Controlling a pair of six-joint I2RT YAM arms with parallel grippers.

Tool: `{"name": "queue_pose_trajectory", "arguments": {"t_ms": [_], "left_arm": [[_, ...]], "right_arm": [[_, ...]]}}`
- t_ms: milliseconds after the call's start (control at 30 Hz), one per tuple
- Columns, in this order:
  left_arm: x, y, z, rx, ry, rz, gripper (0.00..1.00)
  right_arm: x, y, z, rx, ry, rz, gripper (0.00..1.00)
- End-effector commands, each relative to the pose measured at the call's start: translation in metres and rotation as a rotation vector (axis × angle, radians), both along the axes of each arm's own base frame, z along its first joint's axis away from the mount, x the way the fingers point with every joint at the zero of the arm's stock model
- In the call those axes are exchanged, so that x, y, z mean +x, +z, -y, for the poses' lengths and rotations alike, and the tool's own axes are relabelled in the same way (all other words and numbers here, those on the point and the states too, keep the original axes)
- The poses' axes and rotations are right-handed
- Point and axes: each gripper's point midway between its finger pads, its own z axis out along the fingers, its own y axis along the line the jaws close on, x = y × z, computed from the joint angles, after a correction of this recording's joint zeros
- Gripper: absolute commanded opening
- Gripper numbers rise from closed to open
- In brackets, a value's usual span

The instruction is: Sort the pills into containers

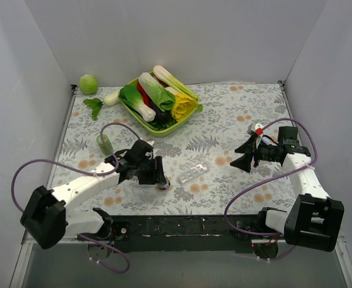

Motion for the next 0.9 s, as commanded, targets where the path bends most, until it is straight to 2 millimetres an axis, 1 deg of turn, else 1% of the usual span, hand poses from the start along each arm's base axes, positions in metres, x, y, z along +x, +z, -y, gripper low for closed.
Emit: {"name": "queue_pose_trajectory", "arguments": {"t_ms": [0, 67, 133, 167, 200, 267, 300, 367, 400, 433, 467, 500, 533, 600, 633, 767, 867], "left_arm": [[0.01, -0.007, 0.017, 0.171, -0.069, 0.085, 0.01], [0.014, -0.018, 0.015, 0.26, -0.07, 0.102, 0.01], [0.01, -0.019, 0.024, 0.291, -0.099, 0.122, 0.02], [0.012, -0.021, 0.024, 0.319, -0.098, 0.135, 0.04], [0.006, -0.027, 0.027, 0.35, -0.122, 0.13, 0.05], [0.006, -0.03, 0.028, 0.386, -0.12, 0.142, 0.09], [0.0, -0.034, 0.031, 0.402, -0.138, 0.142, 0.19], [-0.004, -0.037, 0.032, 0.415, -0.14, 0.137, 0.3], [-0.006, -0.039, 0.033, 0.424, -0.142, 0.141, 0.42], [-0.007, -0.039, 0.032, 0.426, -0.14, 0.14, 0.47], [-0.007, -0.038, 0.033, 0.421, -0.138, 0.142, 0.51], [-0.008, -0.037, 0.032, 0.418, -0.136, 0.143, 0.59], [-0.006, -0.032, 0.033, 0.404, -0.131, 0.155, 0.67], [-0.006, -0.024, 0.035, 0.384, -0.13, 0.169, 0.72], [-0.006, -0.016, 0.037, 0.36, -0.136, 0.182, 0.77], [-0.009, -0.001, 0.043, 0.314, -0.196, 0.21, 0.82], [-0.012, 0.003, 0.049, 0.288, -0.242, 0.211, 0.84]], "right_arm": [[0.002, 0.005, -0.001, 0.015, 0.015, 0.01, 0.77], [0.001, 0.004, -0.001, 0.016, 0.017, 0.007, 0.78], [0.001, 0.003, -0.001, 0.018, 0.019, -0.001, 0.77], [0.001, 0.003, 0.0, 0.017, 0.018, 0.001, 0.77], [0.001, 0.003, -0.001, 0.02, 0.021, -0.002, 0.77], [0.001, 0.002, -0.001, 0.019, 0.024, -0.004, 0.77], [0.001, 0.003, -0.001, 0.019, 0.025, -0.003, 0.77], [0.001, 0.002, -0.001, 0.019, 0.024, -0.005, 0.77], [0.001, 0.001, -0.001, 0.019, 0.024, -0.009, 0.77], [0.001, 0.001, -0.001, 0.017, 0.026, -0.007, 0.77], [0.001, 0.001, -0.001, 0.019, 0.025, -0.008, 0.77], [0.001, 0.001, -0.001, 0.019, 0.025, -0.01, 0.78], [0.001, 0.0, -0.001, 0.019, 0.025, -0.013, 0.77], [0.001, 0.0, -0.001, 0.02, 0.027, -0.011, 0.77], [0.001, 0.0, -0.001, 0.021, 0.027, -0.014, 0.78], [0.0, 0.0, -0.001, 0.021, 0.029, -0.016, 0.77], [0.001, 0.0, -0.001, 0.019, 0.029, -0.013, 0.77]]}}
